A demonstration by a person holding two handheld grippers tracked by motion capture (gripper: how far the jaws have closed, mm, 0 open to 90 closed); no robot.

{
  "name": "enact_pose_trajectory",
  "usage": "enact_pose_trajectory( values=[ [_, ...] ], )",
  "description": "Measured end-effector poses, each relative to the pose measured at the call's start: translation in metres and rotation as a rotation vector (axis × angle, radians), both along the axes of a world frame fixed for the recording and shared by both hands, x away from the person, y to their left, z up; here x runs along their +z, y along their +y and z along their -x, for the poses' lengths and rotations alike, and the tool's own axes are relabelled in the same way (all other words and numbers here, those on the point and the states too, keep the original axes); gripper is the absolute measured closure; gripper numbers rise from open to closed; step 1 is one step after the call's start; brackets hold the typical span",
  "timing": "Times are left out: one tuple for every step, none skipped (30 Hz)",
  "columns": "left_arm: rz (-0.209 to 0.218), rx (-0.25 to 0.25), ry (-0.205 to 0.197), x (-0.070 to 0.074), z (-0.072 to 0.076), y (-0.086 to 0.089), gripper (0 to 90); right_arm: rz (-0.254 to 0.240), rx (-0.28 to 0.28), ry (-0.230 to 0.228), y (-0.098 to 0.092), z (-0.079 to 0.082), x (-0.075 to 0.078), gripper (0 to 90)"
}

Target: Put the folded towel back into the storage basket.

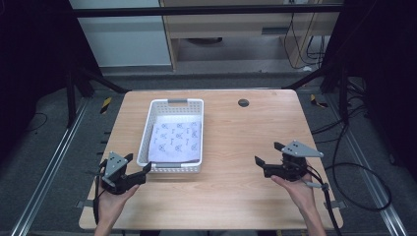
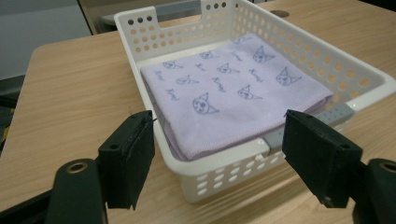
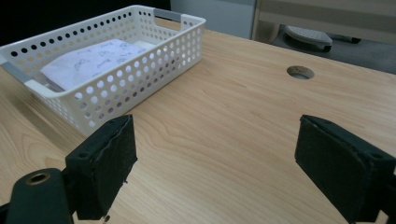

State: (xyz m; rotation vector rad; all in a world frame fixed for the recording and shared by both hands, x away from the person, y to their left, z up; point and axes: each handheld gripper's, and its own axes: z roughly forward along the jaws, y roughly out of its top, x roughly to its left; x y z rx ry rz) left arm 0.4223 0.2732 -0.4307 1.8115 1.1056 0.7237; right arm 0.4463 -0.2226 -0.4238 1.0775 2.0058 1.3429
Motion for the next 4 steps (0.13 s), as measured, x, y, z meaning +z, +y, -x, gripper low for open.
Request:
enact_pose_trajectory(
  values=[
    [0.001,-0.003,0.003,-0.0017,0.0018,0.0010,24.6,0.000,0.000,0.000,0.0000,0.0000,0.0000,13.0],
    [-0.002,-0.007,0.006,-0.0033,0.0039,0.0021,24.3,0.000,-0.005,0.002,-0.0029,0.0017,-0.0026,13.0],
    [-0.005,-0.008,0.008,-0.0048,0.0061,0.0032,24.3,0.003,-0.009,0.006,-0.0058,0.0031,-0.0052,13.0],
    [-0.008,-0.007,0.009,-0.0060,0.0082,0.0045,24.3,0.005,-0.015,0.009,-0.0084,0.0044,-0.0076,12.9]
  ],
)
